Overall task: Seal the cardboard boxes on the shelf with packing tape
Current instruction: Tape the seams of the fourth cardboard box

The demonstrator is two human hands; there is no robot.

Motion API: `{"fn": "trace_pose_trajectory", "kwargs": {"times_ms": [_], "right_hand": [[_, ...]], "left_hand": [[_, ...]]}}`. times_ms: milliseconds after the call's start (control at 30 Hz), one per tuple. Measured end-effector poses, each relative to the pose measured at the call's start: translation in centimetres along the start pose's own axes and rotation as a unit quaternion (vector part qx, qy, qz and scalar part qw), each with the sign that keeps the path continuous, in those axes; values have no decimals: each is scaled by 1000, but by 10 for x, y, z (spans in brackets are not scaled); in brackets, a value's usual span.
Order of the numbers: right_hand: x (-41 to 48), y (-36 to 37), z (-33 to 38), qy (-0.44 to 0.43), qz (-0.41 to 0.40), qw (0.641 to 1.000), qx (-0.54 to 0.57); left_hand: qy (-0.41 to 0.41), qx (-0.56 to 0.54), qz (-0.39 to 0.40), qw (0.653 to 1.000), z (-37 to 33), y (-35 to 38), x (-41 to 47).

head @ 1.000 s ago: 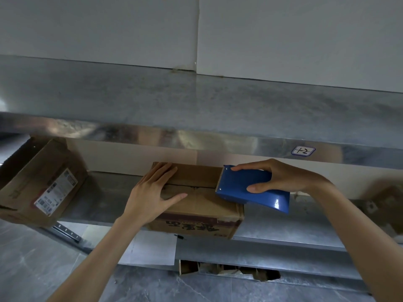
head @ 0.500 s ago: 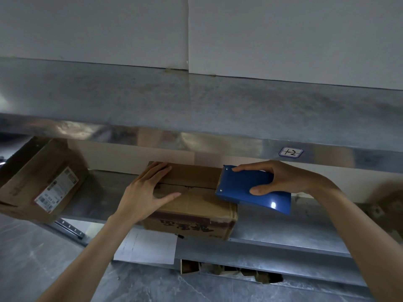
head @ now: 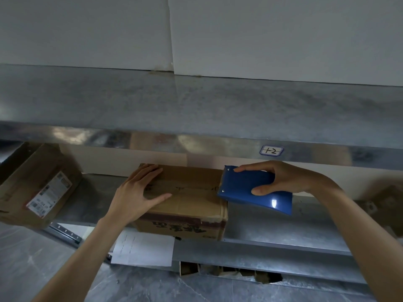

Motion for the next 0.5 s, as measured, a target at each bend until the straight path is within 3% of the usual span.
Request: {"fn": "trace_pose_trajectory", "kwargs": {"times_ms": [500], "right_hand": [[-35,-36,-26,41,-12,999,-11]], "left_hand": [[-8,1,2,1000,1,0,0]]}}
Point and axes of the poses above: each hand's wrist, its own x-axis towards the middle knuckle, its own y-axis out of the palm, z = x × y, the point moved 6 cm from there along x, towards the middle knuckle, and after that the axes turned 15 degrees about x, right-handed, at the moved point
